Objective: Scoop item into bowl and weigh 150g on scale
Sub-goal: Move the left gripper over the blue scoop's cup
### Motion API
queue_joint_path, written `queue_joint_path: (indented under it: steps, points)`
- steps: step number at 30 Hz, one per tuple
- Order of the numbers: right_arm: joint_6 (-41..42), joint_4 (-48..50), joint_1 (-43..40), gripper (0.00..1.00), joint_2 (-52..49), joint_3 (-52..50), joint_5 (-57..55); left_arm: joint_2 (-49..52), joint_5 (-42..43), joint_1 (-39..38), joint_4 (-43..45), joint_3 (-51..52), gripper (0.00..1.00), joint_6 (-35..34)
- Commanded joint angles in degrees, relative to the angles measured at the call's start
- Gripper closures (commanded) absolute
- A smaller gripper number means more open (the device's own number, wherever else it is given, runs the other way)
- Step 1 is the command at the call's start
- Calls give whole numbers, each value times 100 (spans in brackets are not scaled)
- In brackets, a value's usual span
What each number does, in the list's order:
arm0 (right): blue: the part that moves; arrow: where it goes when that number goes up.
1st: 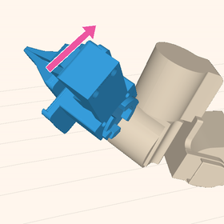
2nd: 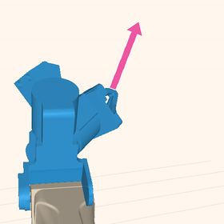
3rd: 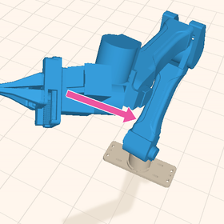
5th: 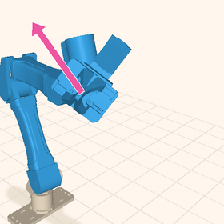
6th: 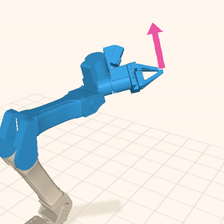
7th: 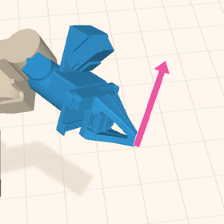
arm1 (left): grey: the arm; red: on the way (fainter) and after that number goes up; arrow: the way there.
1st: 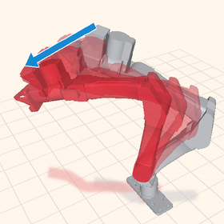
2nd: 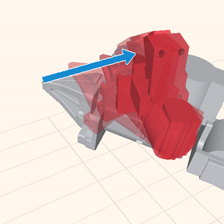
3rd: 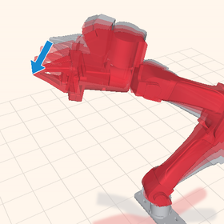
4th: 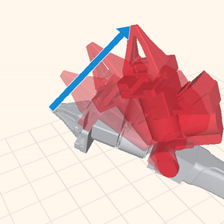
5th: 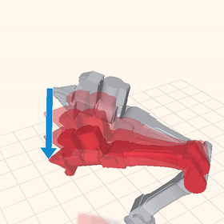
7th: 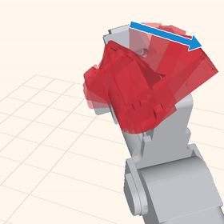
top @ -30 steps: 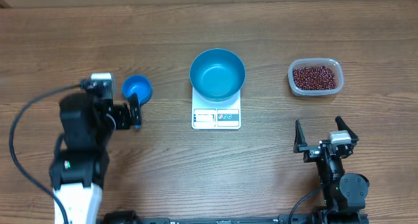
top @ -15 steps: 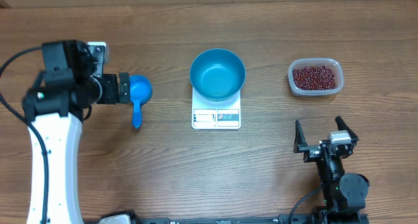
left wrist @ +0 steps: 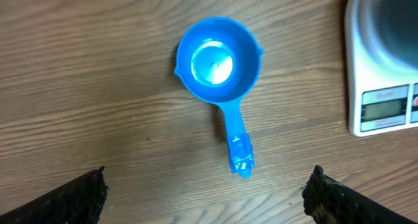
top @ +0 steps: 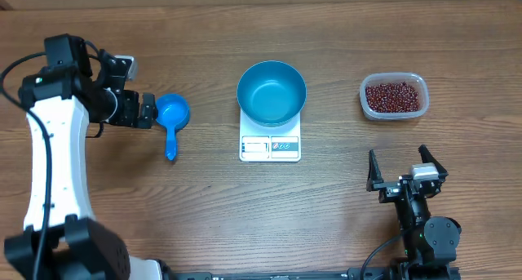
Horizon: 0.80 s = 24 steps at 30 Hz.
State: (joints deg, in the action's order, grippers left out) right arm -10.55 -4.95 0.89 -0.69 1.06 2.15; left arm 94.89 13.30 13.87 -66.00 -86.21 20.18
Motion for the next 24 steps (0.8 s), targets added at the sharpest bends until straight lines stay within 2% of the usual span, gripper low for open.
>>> queue_joint_path:
  steps: [1, 7, 24]
  points:
    - [-2, 28, 39, 0, 52, -61, 9, 363, -13, 4, 24, -144, 0, 256]
    - [-4, 28, 39, 0, 52, -61, 9, 828, -424, -2, 155, -144, 1, 203]
    - [-4, 28, 39, 0, 52, -61, 9, 1825, -428, -7, 673, -142, 0, 57]
